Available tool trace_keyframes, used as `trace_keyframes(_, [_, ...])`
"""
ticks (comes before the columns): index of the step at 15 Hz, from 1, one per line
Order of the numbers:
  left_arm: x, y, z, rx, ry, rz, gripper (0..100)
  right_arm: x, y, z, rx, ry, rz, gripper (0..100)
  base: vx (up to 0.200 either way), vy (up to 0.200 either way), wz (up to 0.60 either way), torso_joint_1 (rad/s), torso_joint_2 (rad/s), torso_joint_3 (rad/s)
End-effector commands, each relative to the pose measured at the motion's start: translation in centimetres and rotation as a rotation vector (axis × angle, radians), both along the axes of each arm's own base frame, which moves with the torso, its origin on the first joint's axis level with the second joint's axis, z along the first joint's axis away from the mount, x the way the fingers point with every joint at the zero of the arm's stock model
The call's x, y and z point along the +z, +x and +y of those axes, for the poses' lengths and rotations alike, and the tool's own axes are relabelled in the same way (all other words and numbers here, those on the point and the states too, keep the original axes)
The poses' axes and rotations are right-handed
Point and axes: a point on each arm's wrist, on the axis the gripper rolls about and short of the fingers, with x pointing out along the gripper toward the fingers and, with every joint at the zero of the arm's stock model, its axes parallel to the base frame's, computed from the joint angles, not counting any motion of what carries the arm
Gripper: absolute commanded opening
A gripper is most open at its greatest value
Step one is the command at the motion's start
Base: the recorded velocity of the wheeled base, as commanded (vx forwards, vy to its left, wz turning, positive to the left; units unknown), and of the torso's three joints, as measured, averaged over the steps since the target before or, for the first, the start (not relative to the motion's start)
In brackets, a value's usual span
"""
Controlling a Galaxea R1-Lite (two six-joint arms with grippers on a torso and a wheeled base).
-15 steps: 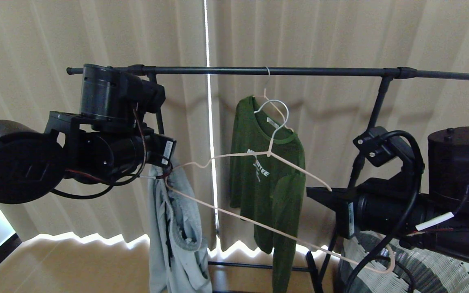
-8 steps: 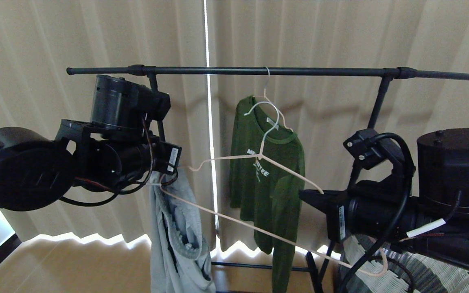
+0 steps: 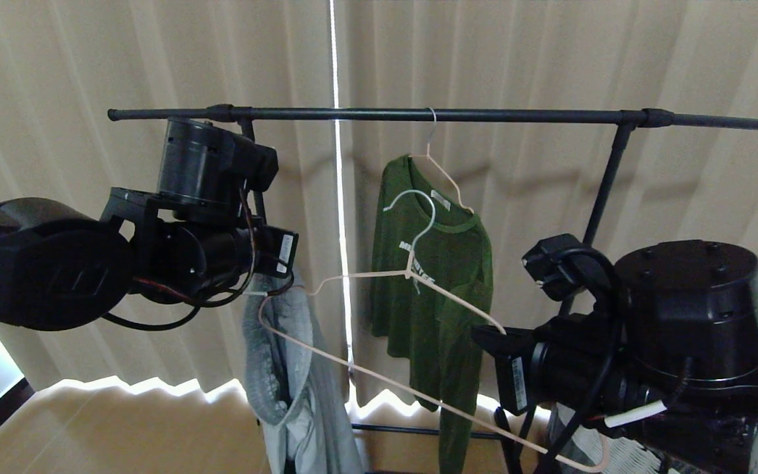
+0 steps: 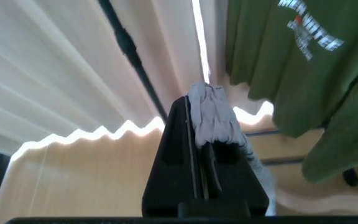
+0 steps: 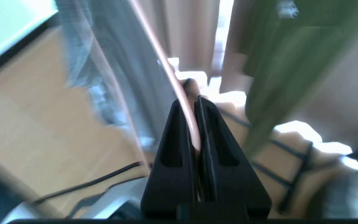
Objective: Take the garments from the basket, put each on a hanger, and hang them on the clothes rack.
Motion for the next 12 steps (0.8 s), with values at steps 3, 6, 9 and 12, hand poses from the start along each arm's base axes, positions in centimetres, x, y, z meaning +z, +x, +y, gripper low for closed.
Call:
trace_keyframes(3, [-0.4,-0.2,0.3,0.062,0.071,0.028,0,-0.1,1.4,0.5,-0.053,-0.015,-0.008,0,0.000,0.000,0.00,0.000,0.00,0.000])
trace_keyframes(6, [-0.5,-0.5,0.5,0.066,0.107,0.072,0,0.3,3.3,0.7,-0.108,0.000,-0.028,0,0.000,0.000,0.00,0.000,0.00,0.000])
trace_keyframes(9, [-0.5,-0.7,0.6,0.065,0.138,0.123,0,0.4,4.3,1.3,-0.157,-0.004,-0.048,0,0.000,0.000,0.00,0.000,0.00,0.000])
trace_keyframes(12, [0.2,-0.7,0.0,0.057,0.110,0.109,0,0.5,4.4,1.6,-0.151,0.002,-0.052,0,0.000,0.000,0.00,0.000,0.00,0.000])
